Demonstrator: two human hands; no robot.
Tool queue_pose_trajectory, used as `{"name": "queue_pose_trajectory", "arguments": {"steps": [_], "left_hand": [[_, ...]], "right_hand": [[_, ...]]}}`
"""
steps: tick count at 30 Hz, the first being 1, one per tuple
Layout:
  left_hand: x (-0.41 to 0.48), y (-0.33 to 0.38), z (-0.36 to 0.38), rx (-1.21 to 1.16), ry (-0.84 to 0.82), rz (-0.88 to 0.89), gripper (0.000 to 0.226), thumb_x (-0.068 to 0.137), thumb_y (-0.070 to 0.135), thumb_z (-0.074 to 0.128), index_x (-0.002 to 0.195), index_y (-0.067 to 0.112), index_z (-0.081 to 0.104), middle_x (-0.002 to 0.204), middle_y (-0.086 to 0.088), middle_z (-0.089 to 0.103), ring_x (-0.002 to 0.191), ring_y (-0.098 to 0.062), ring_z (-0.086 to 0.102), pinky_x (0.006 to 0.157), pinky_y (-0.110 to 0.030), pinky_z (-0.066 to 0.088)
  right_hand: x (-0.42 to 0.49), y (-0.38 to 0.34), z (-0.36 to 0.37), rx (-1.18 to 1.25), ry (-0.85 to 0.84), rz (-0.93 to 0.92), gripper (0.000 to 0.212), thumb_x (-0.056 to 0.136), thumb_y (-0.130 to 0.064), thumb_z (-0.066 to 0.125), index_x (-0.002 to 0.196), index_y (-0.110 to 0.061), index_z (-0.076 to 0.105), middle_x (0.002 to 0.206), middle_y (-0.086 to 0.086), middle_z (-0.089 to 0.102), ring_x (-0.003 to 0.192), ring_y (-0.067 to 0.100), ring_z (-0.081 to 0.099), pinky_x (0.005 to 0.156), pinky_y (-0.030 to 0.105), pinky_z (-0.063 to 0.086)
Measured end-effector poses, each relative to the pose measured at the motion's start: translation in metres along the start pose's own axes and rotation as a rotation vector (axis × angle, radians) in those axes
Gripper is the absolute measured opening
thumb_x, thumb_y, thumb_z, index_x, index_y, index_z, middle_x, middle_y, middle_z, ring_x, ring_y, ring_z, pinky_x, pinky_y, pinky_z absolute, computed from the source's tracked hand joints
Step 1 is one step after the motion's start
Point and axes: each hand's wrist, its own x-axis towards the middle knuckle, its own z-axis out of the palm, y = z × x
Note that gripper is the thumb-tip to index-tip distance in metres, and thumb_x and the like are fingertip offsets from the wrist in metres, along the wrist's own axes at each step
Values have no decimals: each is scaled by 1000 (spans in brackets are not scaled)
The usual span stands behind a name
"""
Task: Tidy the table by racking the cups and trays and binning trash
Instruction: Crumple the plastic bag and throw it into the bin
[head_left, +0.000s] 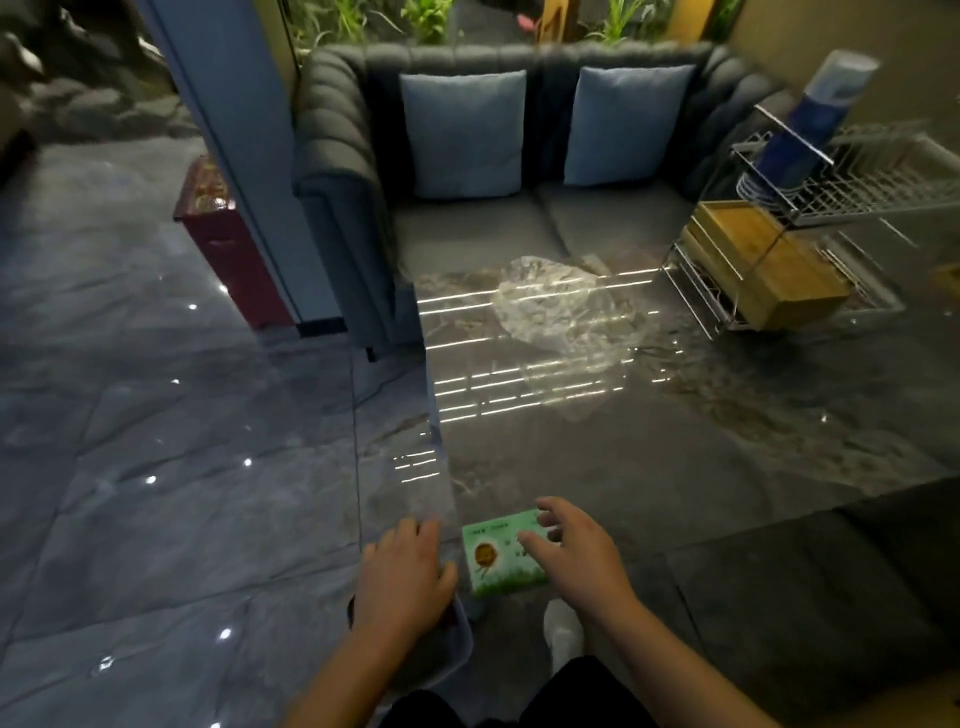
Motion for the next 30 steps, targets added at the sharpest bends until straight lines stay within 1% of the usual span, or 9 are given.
{"name": "queue_pose_trajectory", "arguments": {"steps": [4,7,11,17,20,23,26,28,30], "left_hand": [[53,36,14,8,88,-26,59,86,51,49,139,25,45,125,-4,55,112,-26,55,90,-40,44],[93,63,28,27,115,-90,61,89,50,48,143,22,42,137,-9,50,123,-28,49,99,-42,42],[135,80,40,51,108,-190,64,93,51,43,150,22,32,155,-18,31,142,-34,29,116,-47,29],[177,93,45,-11,132,-248,63,96,55,37,152,29,27,162,-15,17,150,-34,10,121,-50,10],[180,99,56,-39,173,-273,63,96,54,34,152,27,26,162,-17,15,151,-36,5,123,-53,4],[178,100,64,-17,216,-273,65,94,56,24,152,26,26,162,-16,17,151,-35,5,122,-53,1],[179,96,68,-12,221,-281,66,93,58,23,151,27,26,161,-15,19,151,-34,7,122,-53,5],[181,96,70,-12,229,-287,65,93,57,26,150,28,28,160,-15,21,150,-35,10,122,-54,9],[181,97,71,-10,240,-293,63,92,56,29,149,27,32,158,-15,25,149,-35,14,121,-55,13]], "right_hand": [[50,17,-38,-37,-54,-60,49,84,-43,68,129,-27,59,113,-8,63,93,10,62,82,29,51],[97,25,-71,-89,-96,-111,47,86,-40,68,129,-24,59,119,-3,64,101,15,63,88,30,49],[151,17,-111,-181,-123,-199,47,85,-34,70,130,-21,59,120,0,65,108,18,62,92,32,48],[212,-15,-145,-195,-40,-374,43,86,-25,68,127,-16,61,116,3,67,106,21,63,90,38,50],[241,-30,-148,-245,23,-455,40,86,-22,66,125,-16,62,111,4,65,105,24,59,89,41,49],[270,-42,-148,-423,96,-502,42,85,-30,67,125,-18,62,113,4,60,111,28,49,89,42,47],[300,-52,-148,-557,233,-515,51,81,-46,69,123,-19,61,116,7,57,110,30,47,84,42,46],[321,-58,-150,-566,264,-450,66,77,-58,67,131,-24,52,125,10,50,113,32,48,83,43,48],[340,-63,-151,-606,187,-291,86,74,-70,64,145,-33,34,145,14,35,119,34,50,82,44,50]]}}
